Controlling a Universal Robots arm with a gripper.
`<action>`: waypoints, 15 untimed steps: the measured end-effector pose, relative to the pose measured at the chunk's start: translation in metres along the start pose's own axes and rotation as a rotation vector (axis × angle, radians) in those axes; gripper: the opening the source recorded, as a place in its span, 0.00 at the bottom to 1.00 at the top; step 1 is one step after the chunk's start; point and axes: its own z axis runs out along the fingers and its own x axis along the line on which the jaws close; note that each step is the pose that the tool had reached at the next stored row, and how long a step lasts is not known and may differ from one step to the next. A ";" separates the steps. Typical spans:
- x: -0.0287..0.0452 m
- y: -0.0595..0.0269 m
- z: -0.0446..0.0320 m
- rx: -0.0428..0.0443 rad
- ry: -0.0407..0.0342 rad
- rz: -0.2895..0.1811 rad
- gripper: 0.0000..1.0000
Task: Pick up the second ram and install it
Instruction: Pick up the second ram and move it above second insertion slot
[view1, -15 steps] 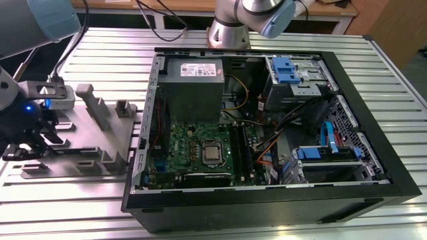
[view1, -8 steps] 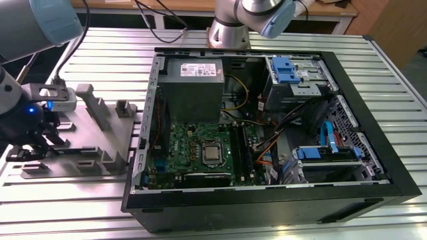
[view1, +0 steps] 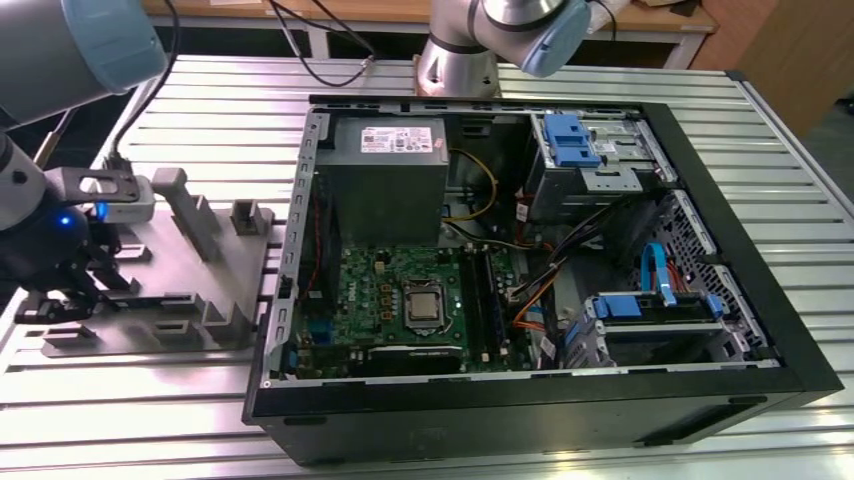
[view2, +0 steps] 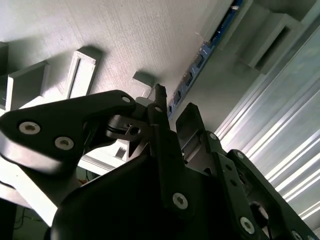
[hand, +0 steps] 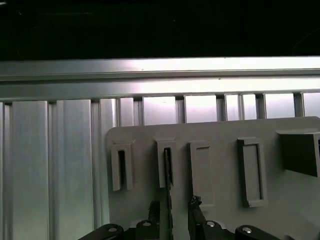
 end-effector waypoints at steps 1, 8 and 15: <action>0.0001 0.0000 0.0002 -0.0012 0.0005 -0.014 0.36; 0.0001 -0.0001 -0.0006 -0.0026 0.0010 -0.033 0.36; 0.0000 -0.0001 -0.0015 -0.0026 0.0009 -0.033 0.34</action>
